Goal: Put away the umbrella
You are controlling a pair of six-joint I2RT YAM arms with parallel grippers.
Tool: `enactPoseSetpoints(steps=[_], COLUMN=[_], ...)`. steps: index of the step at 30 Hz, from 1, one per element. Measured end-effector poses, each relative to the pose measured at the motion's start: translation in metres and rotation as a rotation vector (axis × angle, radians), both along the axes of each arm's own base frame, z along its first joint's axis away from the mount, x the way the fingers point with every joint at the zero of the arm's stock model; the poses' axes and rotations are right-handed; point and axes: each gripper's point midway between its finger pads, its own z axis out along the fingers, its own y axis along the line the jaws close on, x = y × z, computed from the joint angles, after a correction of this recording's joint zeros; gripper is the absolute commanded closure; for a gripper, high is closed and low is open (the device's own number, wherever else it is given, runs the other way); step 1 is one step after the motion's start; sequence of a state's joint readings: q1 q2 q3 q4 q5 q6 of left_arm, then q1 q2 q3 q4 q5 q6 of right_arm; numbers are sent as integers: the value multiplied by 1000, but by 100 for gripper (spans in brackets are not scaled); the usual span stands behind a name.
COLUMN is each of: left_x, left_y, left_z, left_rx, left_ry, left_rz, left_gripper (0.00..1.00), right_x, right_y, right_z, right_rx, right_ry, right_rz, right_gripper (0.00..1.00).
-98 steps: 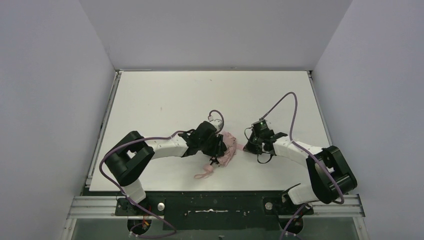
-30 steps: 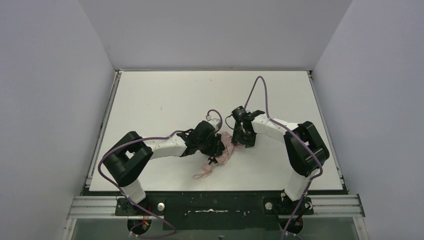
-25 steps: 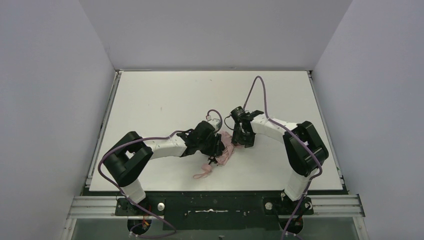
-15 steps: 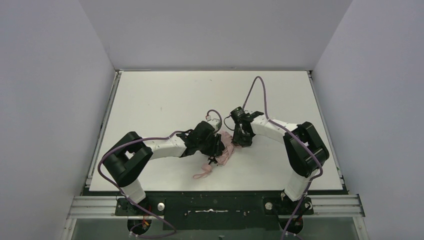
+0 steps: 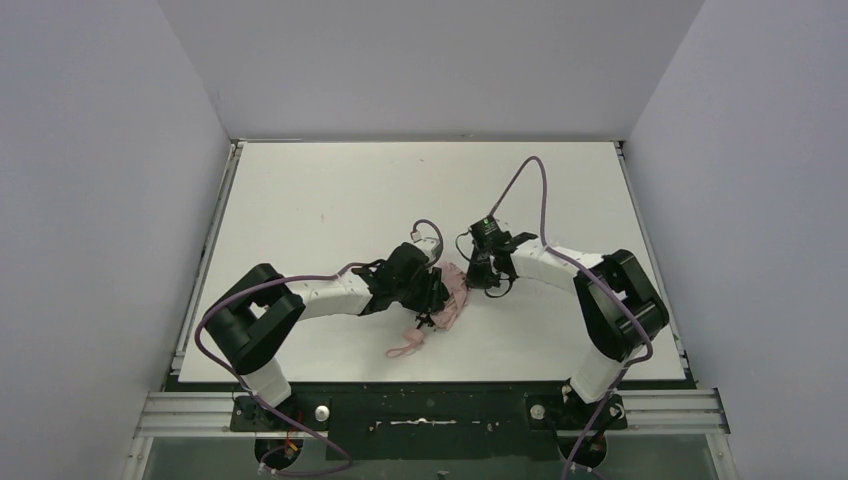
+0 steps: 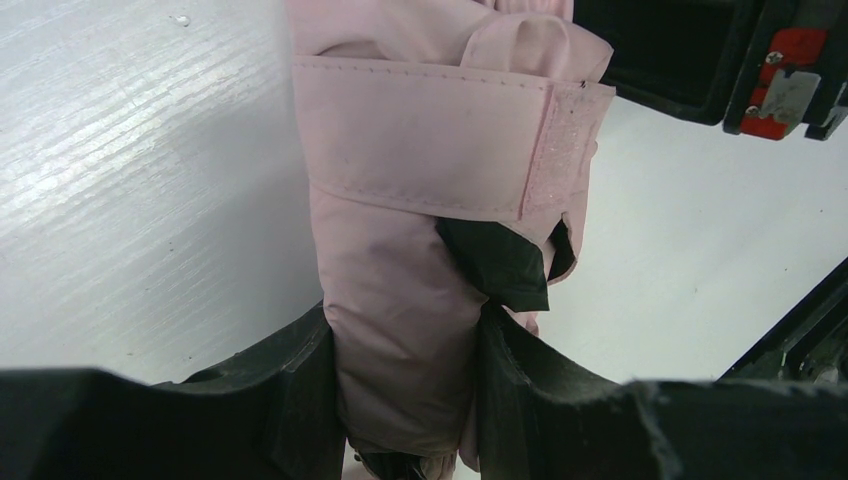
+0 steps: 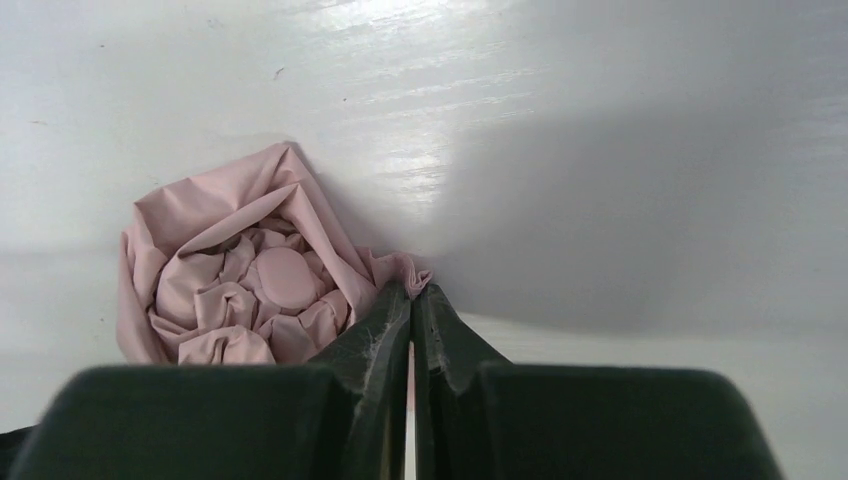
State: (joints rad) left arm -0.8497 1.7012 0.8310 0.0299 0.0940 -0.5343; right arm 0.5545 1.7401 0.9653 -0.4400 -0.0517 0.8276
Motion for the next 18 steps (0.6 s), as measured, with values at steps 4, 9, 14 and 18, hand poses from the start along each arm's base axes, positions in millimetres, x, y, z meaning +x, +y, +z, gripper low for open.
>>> enactPoseSetpoints(steps=[4,9,14,18], left_x=[1,2,2,3], left_y=[2,3,5,5], left_z=[0,0,0,0], left_rx=[4,11,23,33], left_ry=[-2,-3,-1,3], left_rz=[6,12,18,22], left_gripper=[100,100,100,100], right_x=[3,5,-5,-17], right_y=[6,12,11,6], right_z=[2,10,11,10], right_rx=[69,171,219,221], right_ry=[-62,-152,-171,-161], right_rz=[10,21,30,34], right_gripper=[100,100,100,100])
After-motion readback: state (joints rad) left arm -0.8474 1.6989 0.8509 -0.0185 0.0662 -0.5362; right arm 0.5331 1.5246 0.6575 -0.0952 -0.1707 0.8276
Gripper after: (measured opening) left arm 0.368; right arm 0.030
